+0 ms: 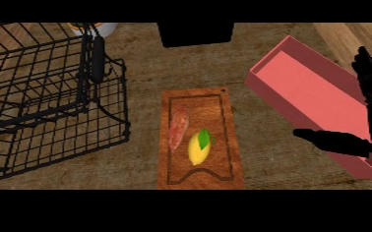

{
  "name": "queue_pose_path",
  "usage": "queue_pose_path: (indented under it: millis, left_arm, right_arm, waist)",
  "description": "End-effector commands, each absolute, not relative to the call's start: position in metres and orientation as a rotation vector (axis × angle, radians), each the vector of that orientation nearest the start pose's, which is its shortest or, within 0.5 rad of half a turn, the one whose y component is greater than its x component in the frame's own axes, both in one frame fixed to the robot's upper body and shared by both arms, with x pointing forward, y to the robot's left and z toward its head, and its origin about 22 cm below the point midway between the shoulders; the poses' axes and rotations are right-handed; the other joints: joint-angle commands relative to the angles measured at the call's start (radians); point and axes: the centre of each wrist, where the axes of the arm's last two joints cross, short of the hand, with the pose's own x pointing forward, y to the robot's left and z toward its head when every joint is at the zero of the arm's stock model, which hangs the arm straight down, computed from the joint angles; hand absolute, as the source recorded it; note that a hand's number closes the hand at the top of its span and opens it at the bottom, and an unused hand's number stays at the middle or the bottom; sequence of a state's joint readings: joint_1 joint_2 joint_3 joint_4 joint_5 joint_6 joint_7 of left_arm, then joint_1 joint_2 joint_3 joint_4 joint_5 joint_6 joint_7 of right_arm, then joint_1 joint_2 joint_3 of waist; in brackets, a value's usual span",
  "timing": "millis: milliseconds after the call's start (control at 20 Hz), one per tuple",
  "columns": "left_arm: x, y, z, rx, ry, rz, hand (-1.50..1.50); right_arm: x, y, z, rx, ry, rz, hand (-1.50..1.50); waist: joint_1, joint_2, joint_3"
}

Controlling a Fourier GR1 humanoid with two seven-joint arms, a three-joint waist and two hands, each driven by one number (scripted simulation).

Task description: Pick the lemon from the cutting board and place it in the cardboard box

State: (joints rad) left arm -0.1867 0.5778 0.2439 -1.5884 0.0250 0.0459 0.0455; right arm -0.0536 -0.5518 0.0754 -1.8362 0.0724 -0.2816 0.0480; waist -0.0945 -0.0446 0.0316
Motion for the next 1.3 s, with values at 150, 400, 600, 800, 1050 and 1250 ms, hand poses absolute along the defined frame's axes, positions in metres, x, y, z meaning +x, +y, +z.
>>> queue_pose_path:
  millis: [150,400,600,800,1050,1250]
  left_arm:
    - [0.275,0.329,0.100,0.267,-1.747,-0.399,0.00]
    - [0.278,0.327,0.101,0.262,-1.739,-0.406,0.00]
    - [0.280,0.327,0.108,0.259,-1.763,-0.417,0.00]
    - [0.284,0.321,0.108,0.238,-1.766,-0.427,0.00]
    - [0.289,0.314,0.110,0.217,-1.776,-0.428,0.00]
    - [0.292,0.311,0.109,0.212,-1.780,-0.440,0.00]
  right_arm:
    - [0.218,-0.277,0.120,-0.721,-1.834,0.649,-1.50]
    - [0.205,-0.263,0.126,-0.779,-1.731,0.846,-1.50]
    - [0.200,-0.257,0.123,-0.822,-1.521,1.062,-1.50]
    - [0.186,-0.236,0.118,-0.792,-1.394,1.185,-1.50]
    - [0.181,-0.216,0.125,-0.859,-1.251,1.265,-1.50]
    - [0.178,-0.196,0.122,-0.869,-1.141,1.280,-1.50]
  waist:
    - [-0.018,0.036,-0.042]
    - [-0.002,0.040,-0.043]
    - [0.011,0.048,-0.047]
    - [0.023,0.050,-0.047]
    - [0.041,0.051,-0.048]
    - [0.054,0.055,-0.046]
